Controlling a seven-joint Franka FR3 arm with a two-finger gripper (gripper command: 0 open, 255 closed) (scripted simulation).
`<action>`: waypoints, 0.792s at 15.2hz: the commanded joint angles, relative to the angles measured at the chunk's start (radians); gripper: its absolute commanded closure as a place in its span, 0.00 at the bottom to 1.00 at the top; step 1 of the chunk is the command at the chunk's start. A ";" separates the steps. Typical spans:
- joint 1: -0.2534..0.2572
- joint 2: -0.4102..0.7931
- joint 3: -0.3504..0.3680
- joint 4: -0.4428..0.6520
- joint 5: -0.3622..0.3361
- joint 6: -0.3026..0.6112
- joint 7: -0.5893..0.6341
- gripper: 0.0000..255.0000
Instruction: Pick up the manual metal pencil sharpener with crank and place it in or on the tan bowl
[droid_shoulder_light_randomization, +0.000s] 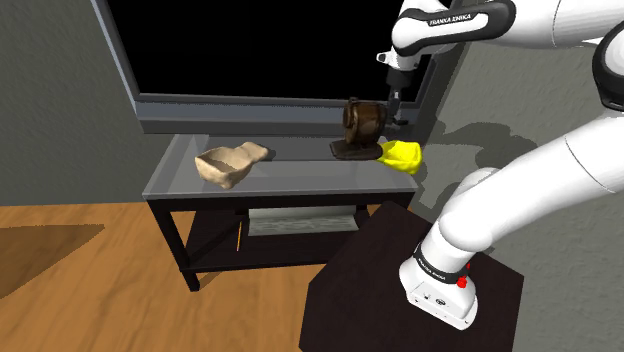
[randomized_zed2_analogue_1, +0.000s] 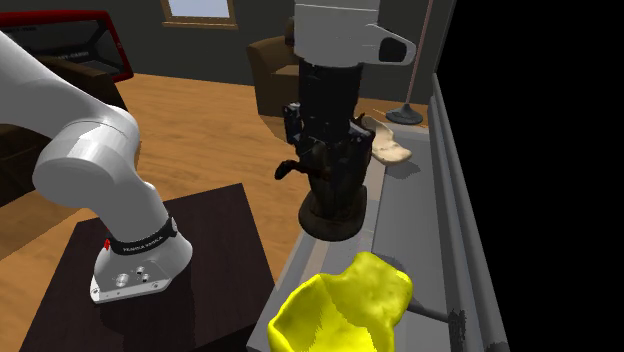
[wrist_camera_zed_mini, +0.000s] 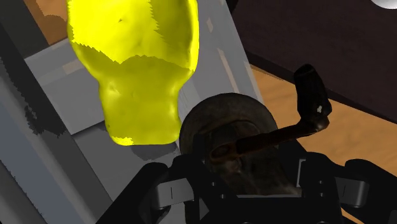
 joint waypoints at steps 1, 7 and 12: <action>0.001 -0.007 0.006 0.024 0.002 -0.029 0.001 1.00; 0.005 -0.012 0.019 0.101 0.010 -0.110 -0.002 1.00; 0.050 0.050 0.072 0.159 0.060 -0.117 0.071 1.00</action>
